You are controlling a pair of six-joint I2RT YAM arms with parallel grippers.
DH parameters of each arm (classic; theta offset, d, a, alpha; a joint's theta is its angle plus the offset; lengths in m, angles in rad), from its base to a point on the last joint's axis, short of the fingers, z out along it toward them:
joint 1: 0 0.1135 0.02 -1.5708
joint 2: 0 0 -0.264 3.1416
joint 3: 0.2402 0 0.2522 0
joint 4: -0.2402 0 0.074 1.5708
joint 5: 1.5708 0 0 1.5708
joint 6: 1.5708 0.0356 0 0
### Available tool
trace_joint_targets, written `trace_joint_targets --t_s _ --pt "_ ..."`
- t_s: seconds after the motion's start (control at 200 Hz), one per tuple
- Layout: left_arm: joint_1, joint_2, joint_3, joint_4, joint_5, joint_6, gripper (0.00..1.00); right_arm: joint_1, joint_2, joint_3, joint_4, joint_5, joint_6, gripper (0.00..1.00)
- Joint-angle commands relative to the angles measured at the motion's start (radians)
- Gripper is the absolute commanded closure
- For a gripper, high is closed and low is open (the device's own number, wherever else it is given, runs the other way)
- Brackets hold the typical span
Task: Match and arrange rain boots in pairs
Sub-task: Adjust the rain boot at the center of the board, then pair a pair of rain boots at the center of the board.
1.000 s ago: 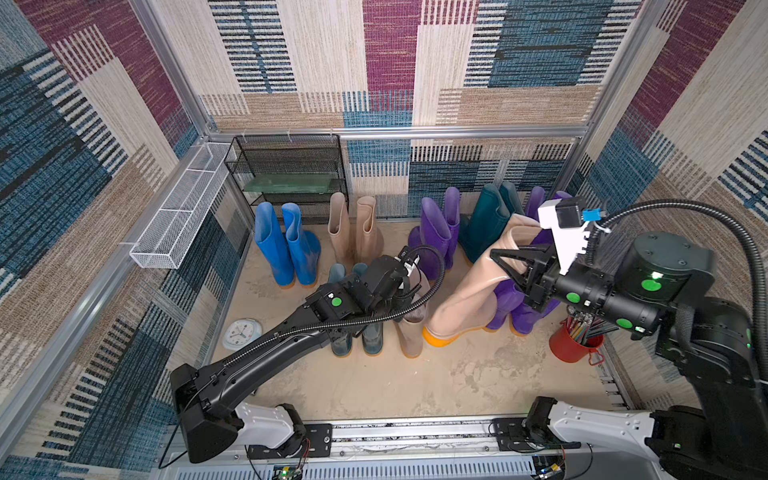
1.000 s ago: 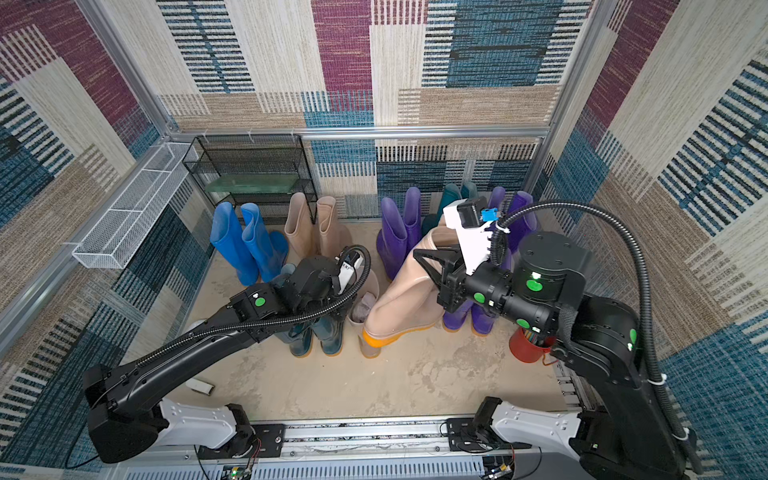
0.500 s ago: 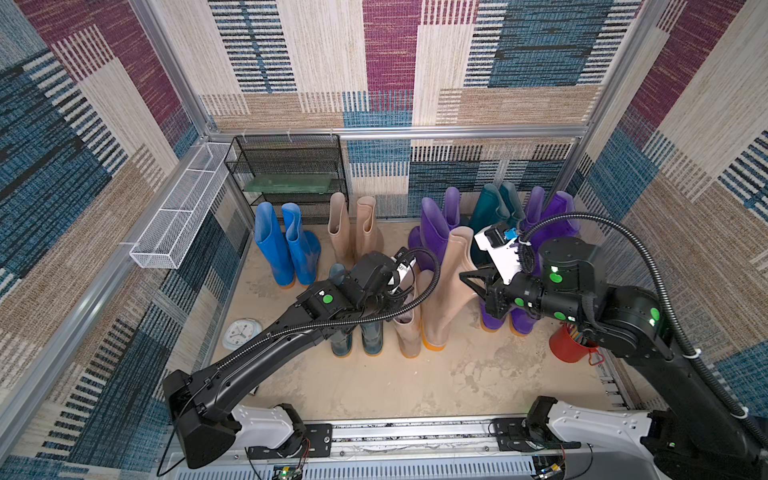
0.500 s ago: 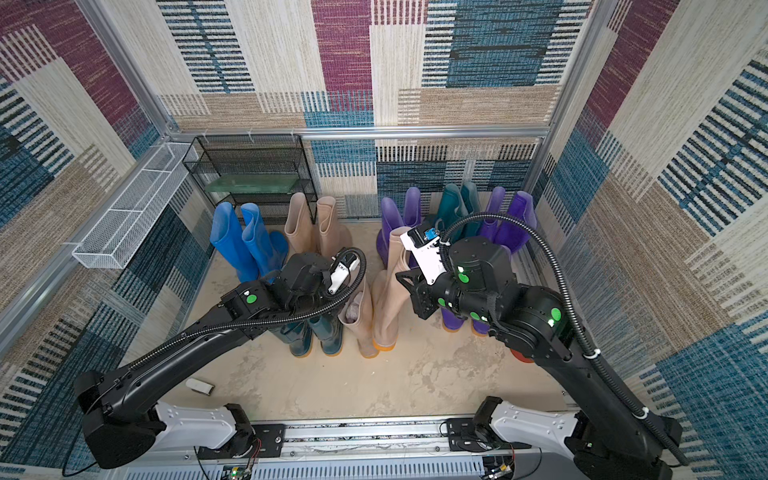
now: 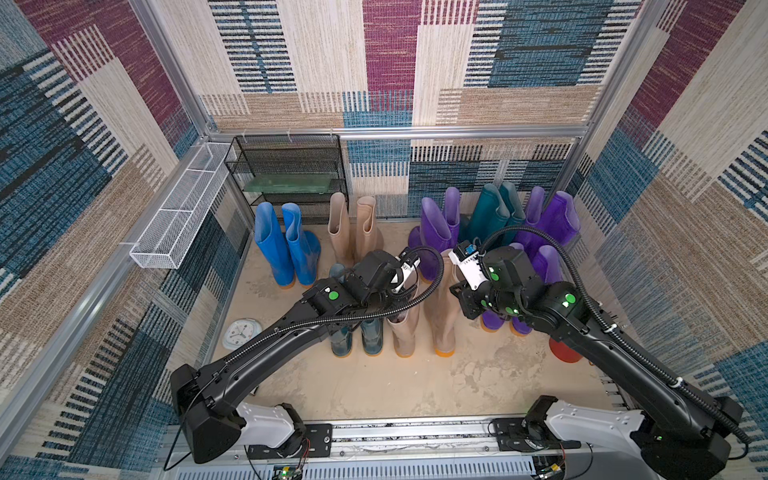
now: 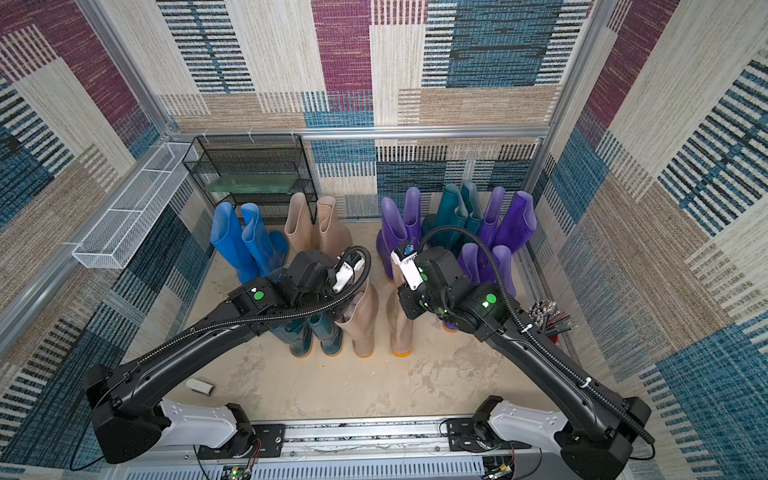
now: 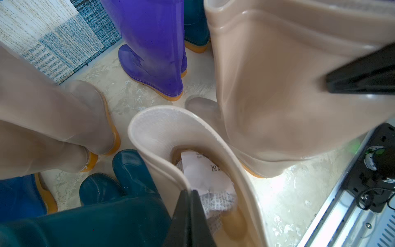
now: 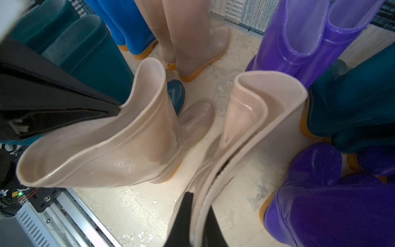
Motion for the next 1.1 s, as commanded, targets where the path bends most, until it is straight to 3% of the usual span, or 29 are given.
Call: trace_joint_targets --t_s 0.0,0.125,0.466,0.766,1.092 --pt "0.0 -0.02 -0.01 0.034 0.011 0.0 1.0 -0.004 -0.006 -0.019 0.188 0.018 -0.002 1.0" --pt "0.0 -0.04 -0.034 0.057 0.015 -0.015 1.0 -0.003 -0.001 -0.063 0.186 0.031 0.013 1.0" --pt "0.0 -0.065 -0.074 0.088 0.023 -0.029 1.0 0.08 -0.067 -0.272 0.253 -0.047 0.256 0.95" --pt "0.018 -0.059 -0.055 0.085 0.013 -0.012 1.0 0.11 -0.115 -0.217 0.291 -0.074 0.291 0.97" --pt "0.036 -0.077 -0.079 0.086 0.037 -0.015 1.0 0.106 -0.085 -0.316 0.296 -0.03 0.288 0.96"
